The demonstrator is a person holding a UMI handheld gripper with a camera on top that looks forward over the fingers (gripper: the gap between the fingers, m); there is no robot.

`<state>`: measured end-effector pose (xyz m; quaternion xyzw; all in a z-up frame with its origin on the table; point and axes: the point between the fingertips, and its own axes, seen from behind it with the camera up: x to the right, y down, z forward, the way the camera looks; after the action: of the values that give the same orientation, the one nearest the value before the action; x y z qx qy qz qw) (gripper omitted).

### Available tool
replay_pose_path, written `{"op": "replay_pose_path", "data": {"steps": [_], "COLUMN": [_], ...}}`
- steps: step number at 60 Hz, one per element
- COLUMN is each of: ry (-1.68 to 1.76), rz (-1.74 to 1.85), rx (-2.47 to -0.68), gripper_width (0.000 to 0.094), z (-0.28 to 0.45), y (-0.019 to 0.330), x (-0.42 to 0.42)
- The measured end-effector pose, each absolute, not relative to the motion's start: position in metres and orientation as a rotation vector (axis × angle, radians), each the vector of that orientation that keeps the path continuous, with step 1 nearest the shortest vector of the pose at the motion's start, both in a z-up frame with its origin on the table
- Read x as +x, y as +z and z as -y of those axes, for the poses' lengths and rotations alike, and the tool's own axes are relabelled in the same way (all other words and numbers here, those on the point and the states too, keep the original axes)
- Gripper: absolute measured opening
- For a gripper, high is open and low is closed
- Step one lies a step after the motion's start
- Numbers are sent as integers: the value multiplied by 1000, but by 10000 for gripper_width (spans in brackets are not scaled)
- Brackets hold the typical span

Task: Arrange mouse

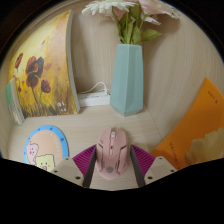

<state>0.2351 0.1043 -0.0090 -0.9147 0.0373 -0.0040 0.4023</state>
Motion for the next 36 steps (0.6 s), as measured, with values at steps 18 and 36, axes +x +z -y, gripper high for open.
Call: {"op": "replay_pose_path", "data": {"steps": [18, 36], "ry": [-20, 16], "rz": [-94, -2], "rx": [-2363, -2126], "gripper_width": [406, 410], "z": [-106, -150], "y": [-9, 171], "x": [234, 176]}}
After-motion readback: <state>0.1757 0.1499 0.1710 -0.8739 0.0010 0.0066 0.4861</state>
